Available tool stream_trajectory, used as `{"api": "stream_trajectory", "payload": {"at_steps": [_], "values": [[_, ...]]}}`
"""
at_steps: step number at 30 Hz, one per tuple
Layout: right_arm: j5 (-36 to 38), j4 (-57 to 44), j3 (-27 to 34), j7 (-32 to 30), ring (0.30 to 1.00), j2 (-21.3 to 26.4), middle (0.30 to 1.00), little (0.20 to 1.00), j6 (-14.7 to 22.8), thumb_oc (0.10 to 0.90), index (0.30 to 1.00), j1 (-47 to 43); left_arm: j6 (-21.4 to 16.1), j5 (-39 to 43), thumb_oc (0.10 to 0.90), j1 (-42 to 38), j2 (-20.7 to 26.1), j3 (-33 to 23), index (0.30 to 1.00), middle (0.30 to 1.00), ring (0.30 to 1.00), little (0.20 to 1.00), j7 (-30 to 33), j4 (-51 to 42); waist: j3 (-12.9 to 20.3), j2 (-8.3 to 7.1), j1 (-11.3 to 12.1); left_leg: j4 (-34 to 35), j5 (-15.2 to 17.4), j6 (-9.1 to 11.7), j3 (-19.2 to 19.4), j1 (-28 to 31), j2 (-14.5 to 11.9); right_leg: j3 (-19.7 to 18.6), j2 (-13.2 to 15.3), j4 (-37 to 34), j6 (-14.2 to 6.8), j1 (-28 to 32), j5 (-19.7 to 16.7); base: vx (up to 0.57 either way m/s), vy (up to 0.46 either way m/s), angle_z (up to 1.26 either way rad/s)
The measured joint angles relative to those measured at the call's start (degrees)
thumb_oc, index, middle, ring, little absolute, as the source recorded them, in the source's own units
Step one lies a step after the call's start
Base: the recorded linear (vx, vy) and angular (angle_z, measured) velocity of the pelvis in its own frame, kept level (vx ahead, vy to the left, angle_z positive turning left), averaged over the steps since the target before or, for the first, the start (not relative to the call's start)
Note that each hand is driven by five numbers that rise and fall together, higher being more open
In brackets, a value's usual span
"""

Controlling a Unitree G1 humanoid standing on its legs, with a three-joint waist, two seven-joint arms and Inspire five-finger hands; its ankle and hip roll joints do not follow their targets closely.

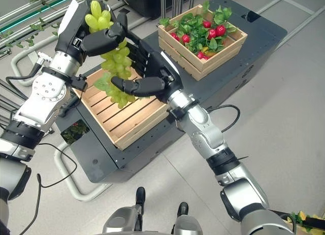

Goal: Pick up the fruits from the basket on one side to the basket on the other side

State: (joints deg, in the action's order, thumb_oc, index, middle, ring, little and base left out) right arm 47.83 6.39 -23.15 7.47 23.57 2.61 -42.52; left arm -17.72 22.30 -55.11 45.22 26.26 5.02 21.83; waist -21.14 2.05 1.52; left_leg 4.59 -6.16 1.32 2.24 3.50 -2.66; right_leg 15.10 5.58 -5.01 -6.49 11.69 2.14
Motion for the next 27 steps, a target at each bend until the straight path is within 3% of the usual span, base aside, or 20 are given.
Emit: {"api": "stream_trajectory", "payload": {"at_steps": [3,11,18,27], "values": [[0.06,0.00,0.07,-0.11,0.900,0.11,0.900,0.900,-0.43,0.800,0.900,-0.23,0.30,0.04,0.400,-0.07,-0.02,0.00,0.300,0.300,0.300,0.300,-0.13,-0.46,0.01,-0.03,-0.01,0.00,-0.13,0.02,-0.13,0.00,0.00,-0.01,-0.03,0.00,-0.04,0.04,-0.03,0.00,-0.007,0.01],[0.40,0.36,-0.37,-0.05,0.900,1.33,0.900,0.900,-6.24,0.800,0.900,-0.24,3.52,0.01,0.400,-0.07,-1.77,0.38,0.300,0.300,0.300,0.300,-0.68,-2.06,0.37,-0.68,-0.01,0.01,-0.28,0.01,-0.23,-0.02,-0.02,-0.01,-0.06,0.00,-0.12,0.10,-0.09,0.01,-0.016,0.00],[-0.11,4.12,-3.41,-0.07,0.900,0.45,0.900,0.900,-7.67,0.800,0.900,-0.48,3.85,0.18,0.400,-0.07,-2.37,4.63,0.300,0.300,0.300,0.300,-1.05,-9.58,1.36,-2.45,-0.10,0.03,-0.28,0.01,-0.31,-0.02,0.05,-0.04,0.02,0.00,-0.13,0.07,-0.09,0.00,0.000,0.00],[-0.14,5.02,-5.44,-0.33,0.900,-0.34,0.900,0.900,-9.01,0.800,0.900,-0.54,3.84,1.02,0.400,-0.27,-4.25,5.02,0.300,0.300,0.300,0.300,-3.81,-14.14,1.58,-2.43,-0.32,0.03,-0.34,-0.04,-0.35,0.05,0.12,-0.17,0.09,0.00,-0.22,0.09,-0.15,0.00,0.000,0.00]]}}
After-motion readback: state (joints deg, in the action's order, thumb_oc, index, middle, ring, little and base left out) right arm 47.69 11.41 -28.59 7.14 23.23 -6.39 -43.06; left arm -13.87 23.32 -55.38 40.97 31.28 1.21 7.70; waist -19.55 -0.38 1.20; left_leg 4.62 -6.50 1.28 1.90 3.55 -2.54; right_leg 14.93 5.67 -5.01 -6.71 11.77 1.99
